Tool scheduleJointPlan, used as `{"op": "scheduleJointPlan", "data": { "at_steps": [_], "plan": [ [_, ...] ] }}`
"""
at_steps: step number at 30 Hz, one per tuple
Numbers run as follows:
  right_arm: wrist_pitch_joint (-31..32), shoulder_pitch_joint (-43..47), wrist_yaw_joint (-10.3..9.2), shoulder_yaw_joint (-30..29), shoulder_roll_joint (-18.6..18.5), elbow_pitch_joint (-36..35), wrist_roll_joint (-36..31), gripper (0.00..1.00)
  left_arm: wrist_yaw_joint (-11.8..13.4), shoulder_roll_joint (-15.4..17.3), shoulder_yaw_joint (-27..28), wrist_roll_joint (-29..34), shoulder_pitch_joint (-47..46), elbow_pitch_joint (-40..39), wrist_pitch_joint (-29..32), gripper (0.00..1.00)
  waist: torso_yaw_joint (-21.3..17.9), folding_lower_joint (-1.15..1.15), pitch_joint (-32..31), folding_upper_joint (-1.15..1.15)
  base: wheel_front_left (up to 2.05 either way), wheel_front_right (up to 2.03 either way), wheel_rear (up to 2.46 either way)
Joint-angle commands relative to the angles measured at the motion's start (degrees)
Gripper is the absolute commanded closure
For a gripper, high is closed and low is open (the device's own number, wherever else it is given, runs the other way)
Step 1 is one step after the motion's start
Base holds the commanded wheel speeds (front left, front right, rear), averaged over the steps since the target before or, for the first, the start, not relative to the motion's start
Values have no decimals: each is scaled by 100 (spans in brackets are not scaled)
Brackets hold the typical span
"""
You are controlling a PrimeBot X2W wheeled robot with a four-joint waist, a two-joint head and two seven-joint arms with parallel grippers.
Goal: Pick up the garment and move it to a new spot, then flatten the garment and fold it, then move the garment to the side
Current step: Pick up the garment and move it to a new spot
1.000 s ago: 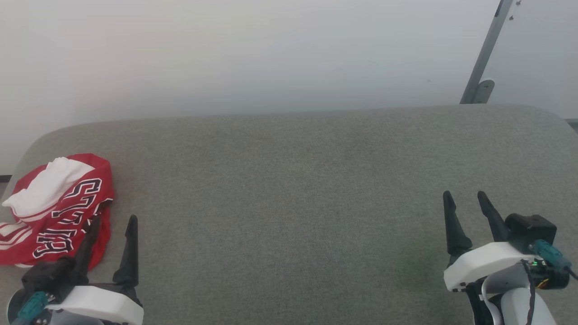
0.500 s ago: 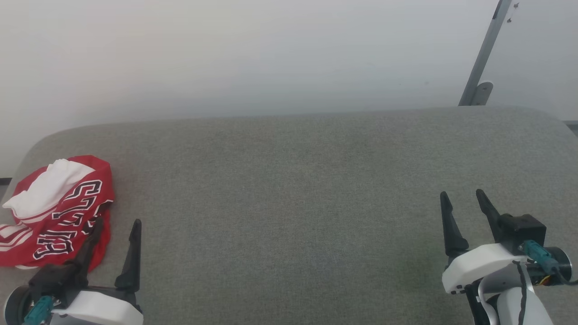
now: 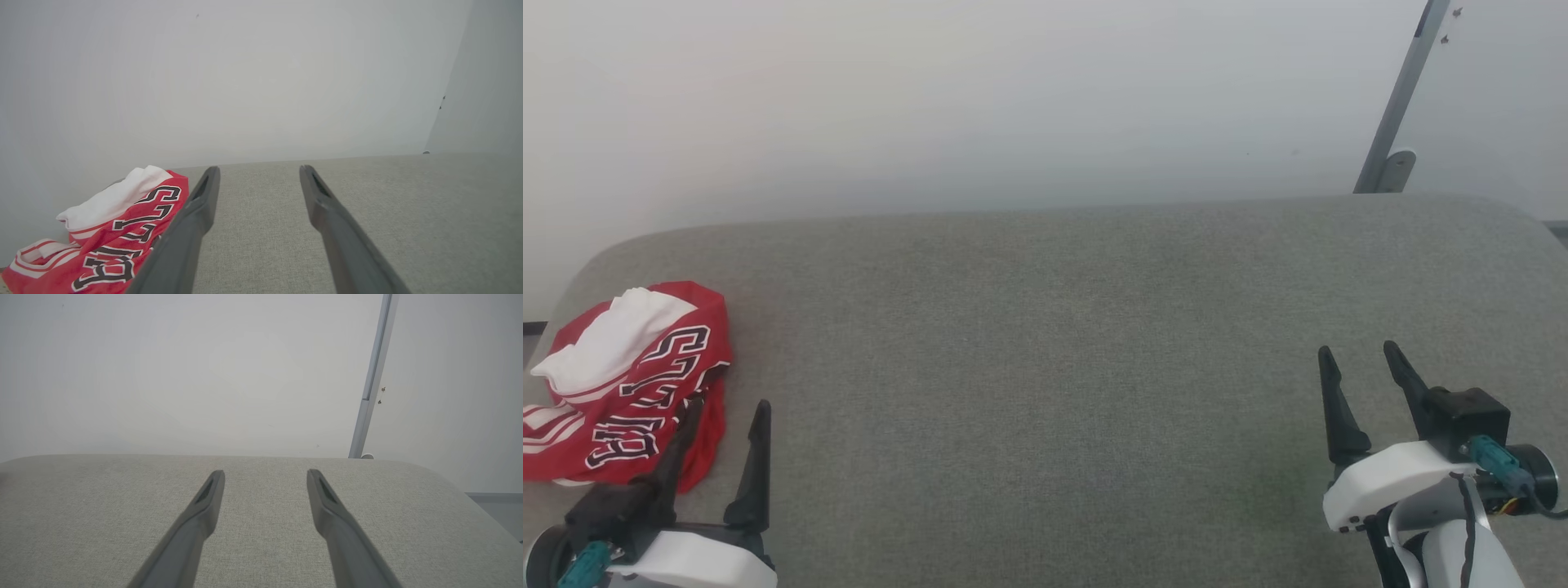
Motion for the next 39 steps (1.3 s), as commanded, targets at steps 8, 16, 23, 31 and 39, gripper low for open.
{"op": "scheduleJointPlan", "data": {
  "at_steps": [8,16,23,31,39],
  "plan": [
    [-22,79,0,264,-5,-38,-23,0,66,-158,383,82,-40,224,-28,0,361,0,-110,0,0,0,0],
    [34,41,-1,551,-23,33,-22,0,207,-250,625,80,-76,363,-28,0,963,0,-232,0,0,0,0],
    [22,18,-1,829,-33,137,76,0,317,-295,742,-71,10,305,74,0,1643,0,-367,0,0,0,0],
    [-24,-70,-1,1043,-24,249,132,0,389,-273,768,-188,184,-21,314,0,2164,0,-439,0,0,0,0],
    [-19,-149,-1,1020,-47,280,90,0,422,-223,746,-313,-32,-153,618,0,2215,0,-329,0,0,0,0]
  ]
}}
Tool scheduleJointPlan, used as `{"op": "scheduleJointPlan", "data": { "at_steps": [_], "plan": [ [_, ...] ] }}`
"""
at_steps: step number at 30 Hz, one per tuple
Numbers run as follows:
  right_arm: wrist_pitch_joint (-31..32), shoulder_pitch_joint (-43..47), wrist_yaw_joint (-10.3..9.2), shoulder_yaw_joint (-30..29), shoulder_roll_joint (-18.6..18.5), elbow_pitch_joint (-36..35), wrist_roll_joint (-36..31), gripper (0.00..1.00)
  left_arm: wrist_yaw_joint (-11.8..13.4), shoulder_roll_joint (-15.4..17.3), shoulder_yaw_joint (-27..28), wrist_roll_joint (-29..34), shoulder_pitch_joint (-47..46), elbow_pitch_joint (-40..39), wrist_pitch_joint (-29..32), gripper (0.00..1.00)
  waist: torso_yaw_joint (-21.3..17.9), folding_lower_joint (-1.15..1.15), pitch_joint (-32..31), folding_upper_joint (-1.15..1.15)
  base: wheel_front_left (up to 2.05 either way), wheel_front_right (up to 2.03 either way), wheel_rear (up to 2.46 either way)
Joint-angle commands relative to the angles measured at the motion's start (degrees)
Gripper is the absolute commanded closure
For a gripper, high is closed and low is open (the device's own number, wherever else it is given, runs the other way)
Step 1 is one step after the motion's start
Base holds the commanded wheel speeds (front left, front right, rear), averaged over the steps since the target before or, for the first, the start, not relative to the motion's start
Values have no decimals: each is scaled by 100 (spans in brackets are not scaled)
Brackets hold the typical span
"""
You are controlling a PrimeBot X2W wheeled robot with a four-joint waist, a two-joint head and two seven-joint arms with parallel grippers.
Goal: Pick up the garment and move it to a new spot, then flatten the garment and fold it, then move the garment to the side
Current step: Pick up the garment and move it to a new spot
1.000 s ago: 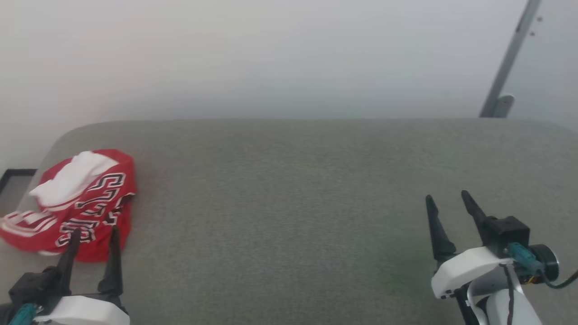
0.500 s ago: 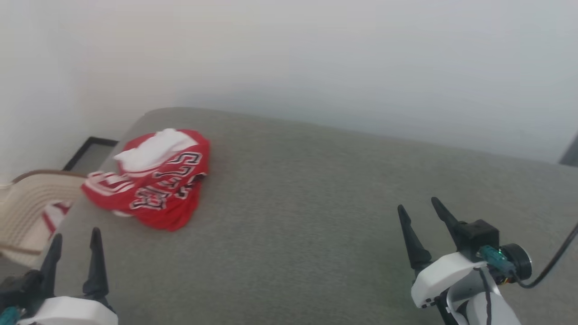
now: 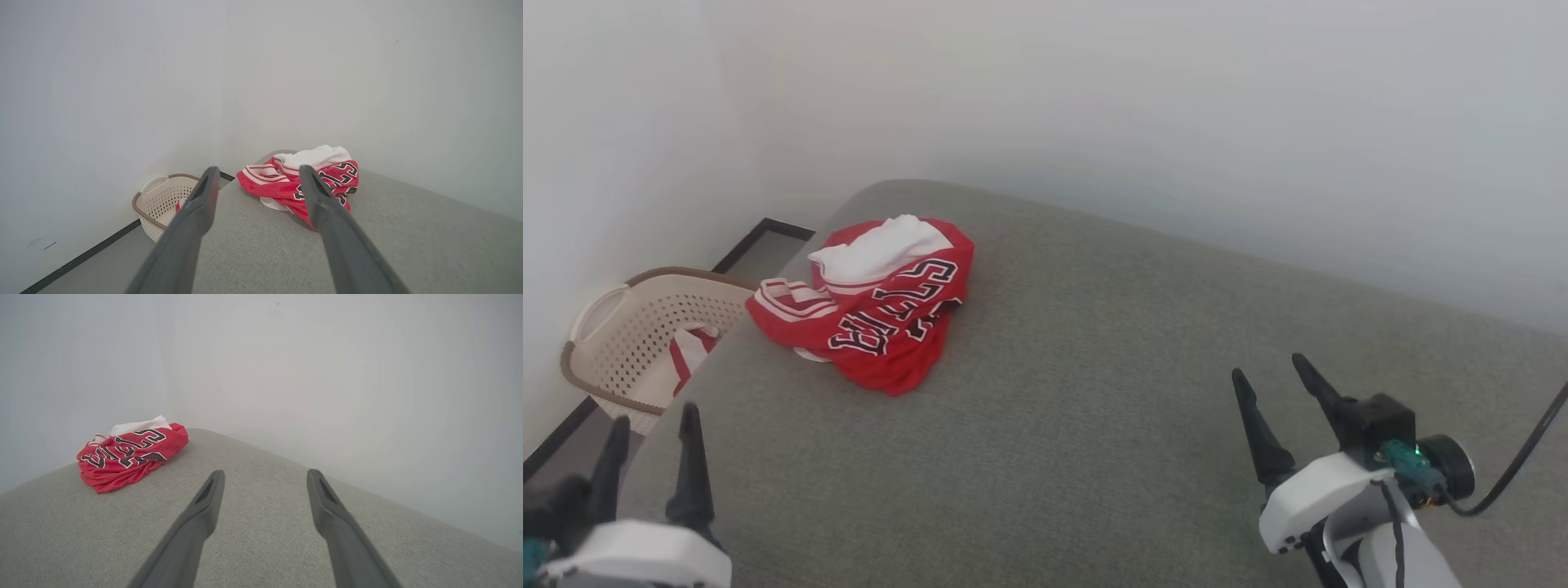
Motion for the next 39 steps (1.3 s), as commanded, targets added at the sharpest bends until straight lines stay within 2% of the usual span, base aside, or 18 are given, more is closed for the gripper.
{"op": "scheduleJointPlan", "data": {
  "at_steps": [1,11,18,23,28,39],
  "plan": [
    [10,-88,-4,-8,-31,-19,-24,0,-17,35,5,-54,-195,18,56,0,-71,0,74,0,0,0,0],
    [287,-549,-5,-87,-305,-498,-199,0,-238,487,-75,-378,-1529,788,298,0,-666,0,1006,0,0,0,0],
    [471,-890,-5,-157,-485,-912,-312,0,-355,873,-238,-570,-2717,1689,490,0,-1026,0,1814,0,0,0,0],
    [583,-1101,-5,-207,-565,-1189,-376,0,-418,1183,-423,-780,-3645,2637,754,0,-1256,0,2372,0,0,0,0],
    [671,-1238,-5,-235,-600,-1416,-438,0,-440,1395,-651,-966,-4415,3678,1192,0,-1425,0,2796,0,0,0,0],
    [813,-1353,-5,-254,-671,-1734,-516,0,-442,1380,-1125,-1162,-5513,5742,2697,0,-1577,0,3311,0,0,0,0]
  ]
}}
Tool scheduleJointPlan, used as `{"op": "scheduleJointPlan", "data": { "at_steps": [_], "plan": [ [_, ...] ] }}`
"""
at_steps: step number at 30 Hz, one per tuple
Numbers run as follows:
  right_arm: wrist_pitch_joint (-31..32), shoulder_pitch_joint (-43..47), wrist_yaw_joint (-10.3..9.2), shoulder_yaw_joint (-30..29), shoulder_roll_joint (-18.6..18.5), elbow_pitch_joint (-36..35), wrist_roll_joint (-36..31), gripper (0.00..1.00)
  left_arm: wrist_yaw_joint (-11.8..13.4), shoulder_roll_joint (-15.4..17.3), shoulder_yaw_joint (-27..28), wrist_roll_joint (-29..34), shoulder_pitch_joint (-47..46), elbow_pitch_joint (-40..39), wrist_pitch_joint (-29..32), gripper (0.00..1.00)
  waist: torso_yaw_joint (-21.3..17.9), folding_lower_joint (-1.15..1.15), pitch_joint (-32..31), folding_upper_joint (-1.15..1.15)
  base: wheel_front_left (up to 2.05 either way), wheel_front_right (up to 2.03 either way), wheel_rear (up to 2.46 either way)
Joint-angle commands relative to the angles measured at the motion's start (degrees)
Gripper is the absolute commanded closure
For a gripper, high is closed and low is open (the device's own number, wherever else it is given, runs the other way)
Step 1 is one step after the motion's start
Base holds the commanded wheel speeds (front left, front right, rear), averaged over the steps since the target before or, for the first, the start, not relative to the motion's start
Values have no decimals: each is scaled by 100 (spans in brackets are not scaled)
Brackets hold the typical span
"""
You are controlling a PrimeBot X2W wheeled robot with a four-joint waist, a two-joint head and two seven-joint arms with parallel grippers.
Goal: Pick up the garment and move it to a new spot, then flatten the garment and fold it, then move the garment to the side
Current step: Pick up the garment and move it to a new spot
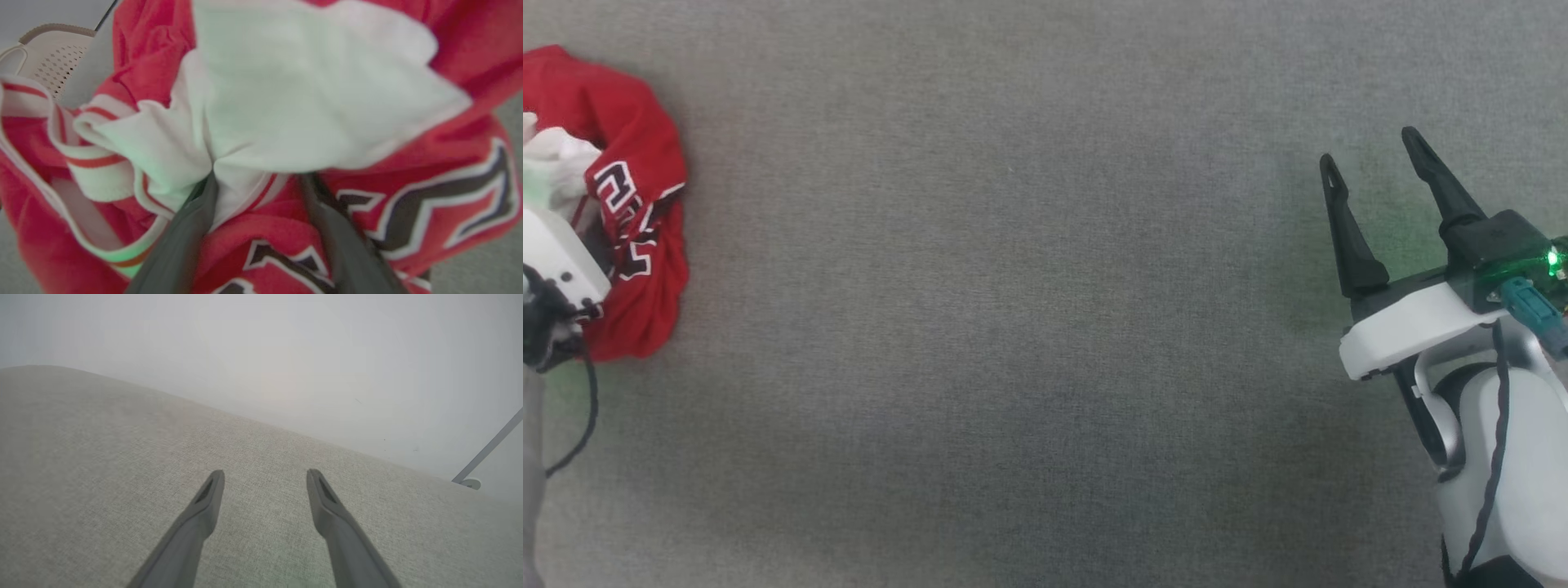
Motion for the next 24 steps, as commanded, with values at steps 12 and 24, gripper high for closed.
{"op": "scheduleJointPlan", "data": {
  "at_steps": [12,24],
  "plan": [
    [48,-49,-6,-39,3,-22,-32,0,-10,-119,-350,-33,-138,594,267,100,14,0,-45,0,0,0,0],
    [-236,328,-6,-265,176,365,112,0,-7,661,-965,-77,-187,-625,-1283,100,105,0,-897,0,0,0,0]
  ]
}}
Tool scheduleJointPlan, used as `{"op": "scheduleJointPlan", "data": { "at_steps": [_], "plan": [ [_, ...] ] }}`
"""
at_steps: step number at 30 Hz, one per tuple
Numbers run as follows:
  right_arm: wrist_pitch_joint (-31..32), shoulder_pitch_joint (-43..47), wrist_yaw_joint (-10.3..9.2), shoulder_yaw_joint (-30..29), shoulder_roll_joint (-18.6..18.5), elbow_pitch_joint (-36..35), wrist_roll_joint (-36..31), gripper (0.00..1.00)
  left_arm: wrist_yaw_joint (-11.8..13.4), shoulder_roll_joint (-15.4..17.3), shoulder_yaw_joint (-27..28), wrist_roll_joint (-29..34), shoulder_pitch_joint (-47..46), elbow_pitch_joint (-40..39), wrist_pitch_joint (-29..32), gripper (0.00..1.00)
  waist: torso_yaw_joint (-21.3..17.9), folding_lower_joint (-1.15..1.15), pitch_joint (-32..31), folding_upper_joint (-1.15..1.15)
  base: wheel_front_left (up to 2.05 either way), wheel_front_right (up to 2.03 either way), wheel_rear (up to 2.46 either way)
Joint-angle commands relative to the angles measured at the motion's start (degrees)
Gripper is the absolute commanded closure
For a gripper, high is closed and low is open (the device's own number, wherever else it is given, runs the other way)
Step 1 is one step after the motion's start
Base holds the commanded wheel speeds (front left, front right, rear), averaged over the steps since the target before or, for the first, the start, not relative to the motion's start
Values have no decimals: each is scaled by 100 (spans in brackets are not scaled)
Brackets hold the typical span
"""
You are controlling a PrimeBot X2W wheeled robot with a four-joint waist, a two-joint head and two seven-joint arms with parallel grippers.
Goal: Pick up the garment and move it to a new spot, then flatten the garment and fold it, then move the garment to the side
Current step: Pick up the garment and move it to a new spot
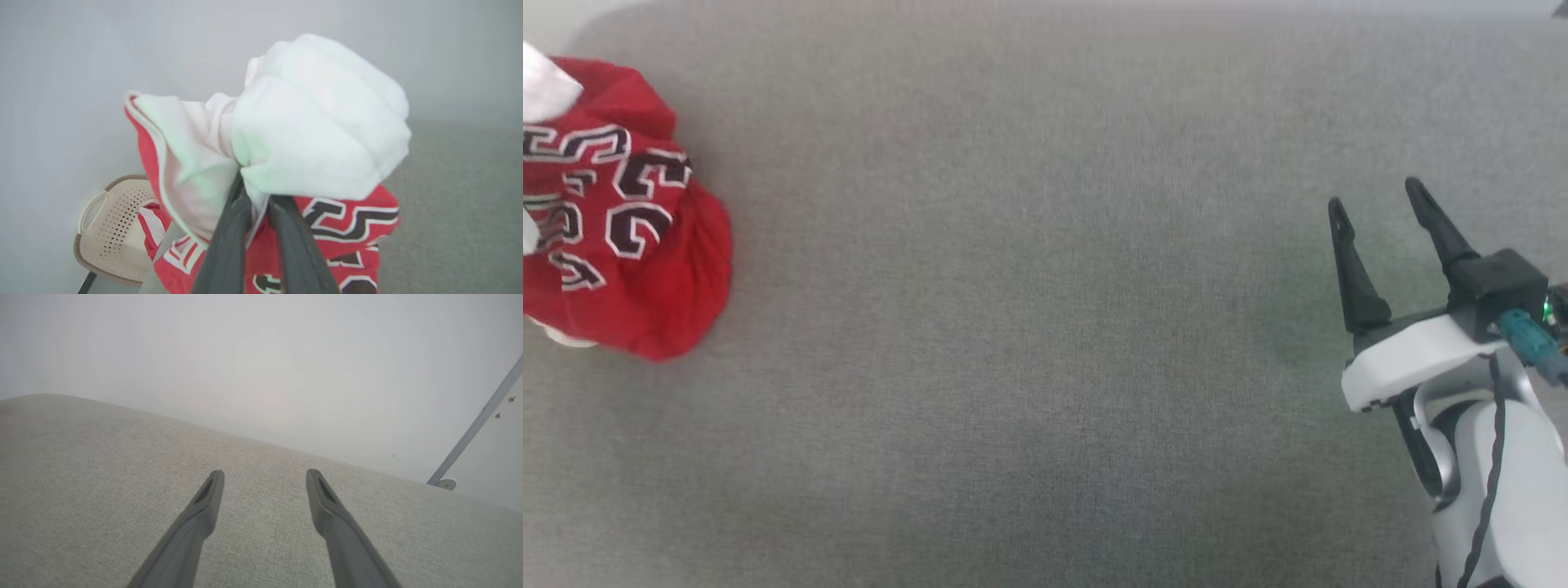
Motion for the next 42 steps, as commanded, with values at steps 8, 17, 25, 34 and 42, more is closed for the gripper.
{"op": "scheduleJointPlan", "data": {
  "at_steps": [8,17,25,34,42],
  "plan": [
    [-223,256,-6,-107,127,233,64,0,-2,556,-329,-114,72,-1044,-156,100,98,0,-776,0,0,0,0],
    [-370,371,-6,-151,222,417,139,0,95,1018,-445,-160,290,-2689,495,100,-33,0,-1235,0,0,0,0],
    [-482,443,-6,-357,270,480,141,0,459,1304,-426,-261,800,-4533,1317,100,-389,0,-1471,0,0,0,0],
    [-548,529,-6,-719,278,445,144,0,999,1321,-623,-375,1552,-6560,2180,100,-1111,0,-1470,0,0,0,0],
    [-650,507,-6,-878,380,513,120,0,1188,851,-1246,-346,2001,-7090,2464,100,-1621,0,-1244,0,0,0,0]
  ]
}}
